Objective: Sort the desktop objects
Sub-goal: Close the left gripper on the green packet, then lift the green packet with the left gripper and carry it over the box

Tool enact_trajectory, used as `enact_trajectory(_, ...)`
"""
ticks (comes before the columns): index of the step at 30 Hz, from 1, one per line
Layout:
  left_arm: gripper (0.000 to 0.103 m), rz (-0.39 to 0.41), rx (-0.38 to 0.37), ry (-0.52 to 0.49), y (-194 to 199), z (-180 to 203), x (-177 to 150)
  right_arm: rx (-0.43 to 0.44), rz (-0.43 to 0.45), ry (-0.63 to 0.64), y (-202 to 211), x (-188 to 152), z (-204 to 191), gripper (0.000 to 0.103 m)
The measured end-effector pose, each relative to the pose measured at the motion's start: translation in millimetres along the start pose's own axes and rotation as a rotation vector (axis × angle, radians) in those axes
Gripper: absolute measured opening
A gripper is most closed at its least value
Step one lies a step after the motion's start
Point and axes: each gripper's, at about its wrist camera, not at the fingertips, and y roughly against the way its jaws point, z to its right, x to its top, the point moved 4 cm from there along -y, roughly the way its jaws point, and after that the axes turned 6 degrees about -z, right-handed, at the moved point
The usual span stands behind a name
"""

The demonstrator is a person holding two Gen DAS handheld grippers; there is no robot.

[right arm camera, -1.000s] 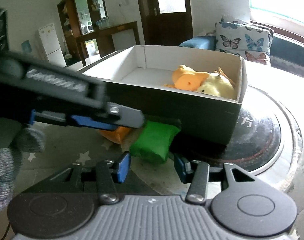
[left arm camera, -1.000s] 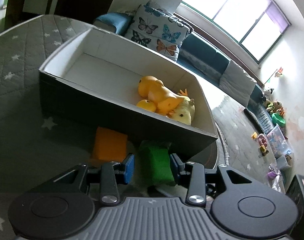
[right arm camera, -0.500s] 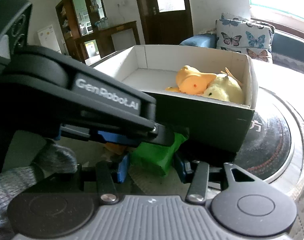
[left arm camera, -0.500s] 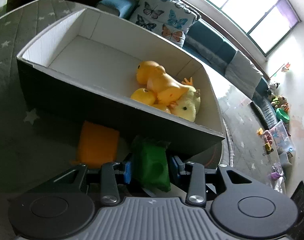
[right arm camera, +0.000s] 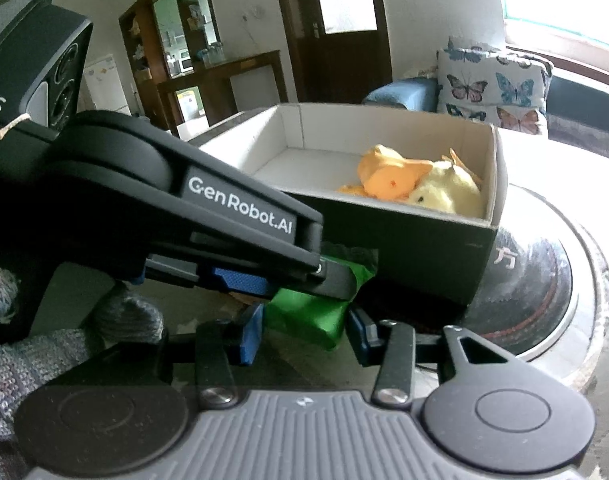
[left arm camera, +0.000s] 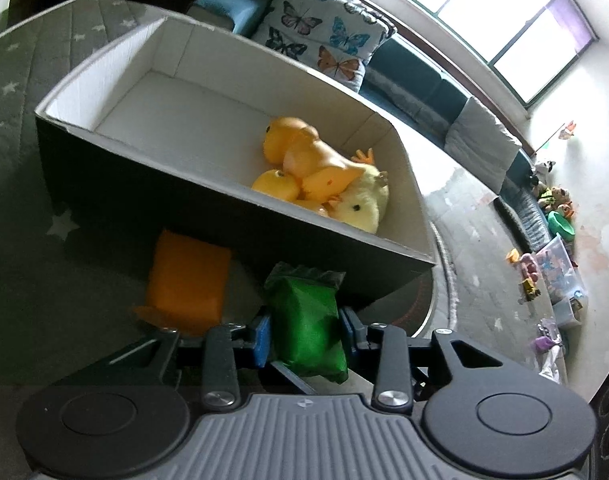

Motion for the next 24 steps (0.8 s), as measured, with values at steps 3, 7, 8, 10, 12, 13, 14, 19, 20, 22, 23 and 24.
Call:
enact_trajectory(3,0.037,0.025,-0.001,-0.013,16,4,-2,0.002,0.023,0.025,13,2,-8,0.044)
enact_trajectory(7,0.036,0.085,-0.001,-0.040,39,11,2,0.011,0.068,0.062,26,14,-16,0.044)
enact_trajectory(8,0.036,0.101,-0.002,-0.045,45,12,3,0.013,0.077,0.070,28,18,-17,0.044)
enact_trajectory(10,0.036,0.129,-0.005,-0.051,53,13,10,0.018,0.097,0.085,30,27,-19,0.043)
enact_trajectory(12,0.036,0.148,-0.006,-0.046,57,11,20,0.024,0.116,0.101,32,36,-21,0.043)
enact_trajectory(13,0.035,0.157,-0.007,-0.042,58,10,26,0.026,0.126,0.108,33,41,-22,0.043)
enact_trajectory(14,0.035,0.164,-0.007,-0.038,59,8,31,0.029,0.133,0.119,31,48,-22,0.043)
enact_trajectory(19,0.035,0.187,-0.002,-0.018,55,-4,67,0.050,0.140,0.140,11,83,-14,0.043)
enact_trajectory(20,0.035,0.184,-0.004,-0.012,52,-7,74,0.052,0.139,0.140,8,88,-12,0.043)
enact_trajectory(22,0.035,0.179,-0.005,-0.005,45,-13,88,0.057,0.128,0.139,-2,100,-9,0.043)
enact_trajectory(23,0.035,0.175,-0.006,-0.003,41,-16,94,0.056,0.122,0.138,-8,105,-7,0.043)
enact_trajectory(24,0.035,0.172,-0.006,0.000,37,-18,100,0.055,0.115,0.138,-14,110,-5,0.043)
